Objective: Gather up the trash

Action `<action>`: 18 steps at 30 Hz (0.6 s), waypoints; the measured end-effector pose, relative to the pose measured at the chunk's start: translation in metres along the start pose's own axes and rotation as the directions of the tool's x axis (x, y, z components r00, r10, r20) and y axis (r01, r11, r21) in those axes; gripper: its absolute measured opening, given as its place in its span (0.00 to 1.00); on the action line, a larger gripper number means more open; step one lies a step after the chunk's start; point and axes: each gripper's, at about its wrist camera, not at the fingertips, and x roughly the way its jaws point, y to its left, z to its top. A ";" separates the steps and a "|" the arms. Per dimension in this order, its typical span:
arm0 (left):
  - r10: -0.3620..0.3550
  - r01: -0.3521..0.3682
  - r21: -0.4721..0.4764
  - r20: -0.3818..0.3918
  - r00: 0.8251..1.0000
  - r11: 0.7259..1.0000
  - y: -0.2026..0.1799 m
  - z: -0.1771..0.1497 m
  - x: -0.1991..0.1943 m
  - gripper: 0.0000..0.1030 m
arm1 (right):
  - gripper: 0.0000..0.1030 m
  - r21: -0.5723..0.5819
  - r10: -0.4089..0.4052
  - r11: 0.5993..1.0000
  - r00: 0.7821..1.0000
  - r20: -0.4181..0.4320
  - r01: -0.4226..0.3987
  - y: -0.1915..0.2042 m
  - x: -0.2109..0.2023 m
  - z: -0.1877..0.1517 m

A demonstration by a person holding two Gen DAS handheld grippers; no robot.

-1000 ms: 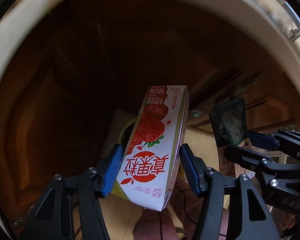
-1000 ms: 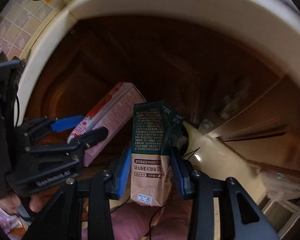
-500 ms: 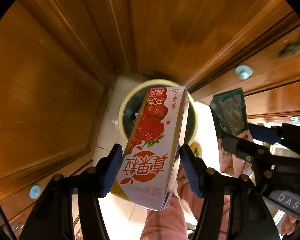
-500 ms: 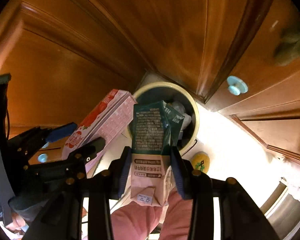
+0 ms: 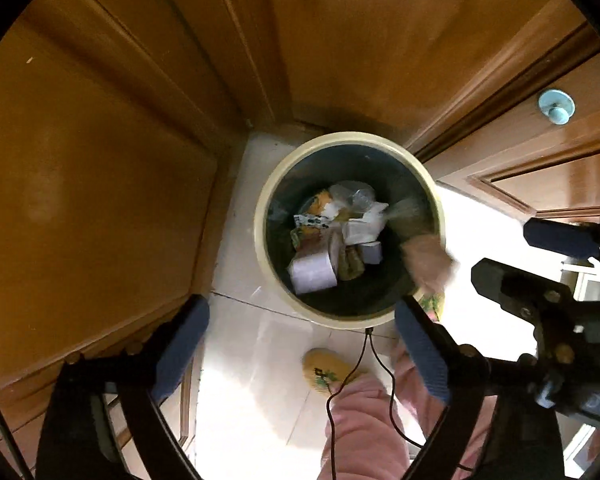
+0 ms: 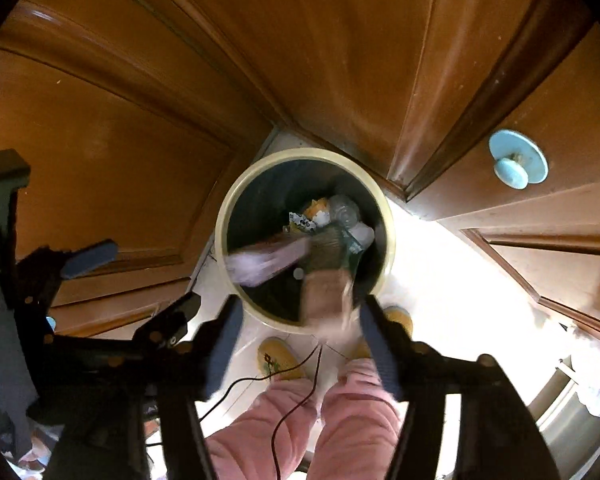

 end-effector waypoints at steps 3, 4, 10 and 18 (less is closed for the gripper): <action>0.006 -0.006 0.006 -0.019 1.000 1.000 0.001 -0.003 0.004 0.91 | 0.61 0.010 0.000 1.000 1.000 0.011 0.000 -0.002 -0.001 -0.003; 0.009 -0.009 0.008 -0.020 1.000 1.000 0.001 -0.004 0.004 0.91 | 0.61 0.017 -0.005 1.000 1.000 0.015 0.004 -0.003 0.000 -0.004; 0.016 -0.016 -0.004 -0.030 0.999 1.000 0.002 -0.003 0.004 0.91 | 0.61 0.053 -0.013 0.999 1.000 0.020 0.012 -0.004 -0.004 -0.006; 0.009 -0.009 0.016 -0.008 1.000 1.000 0.003 -0.002 -0.032 0.91 | 0.61 0.089 -0.019 0.996 0.998 0.063 0.013 -0.003 -0.042 -0.011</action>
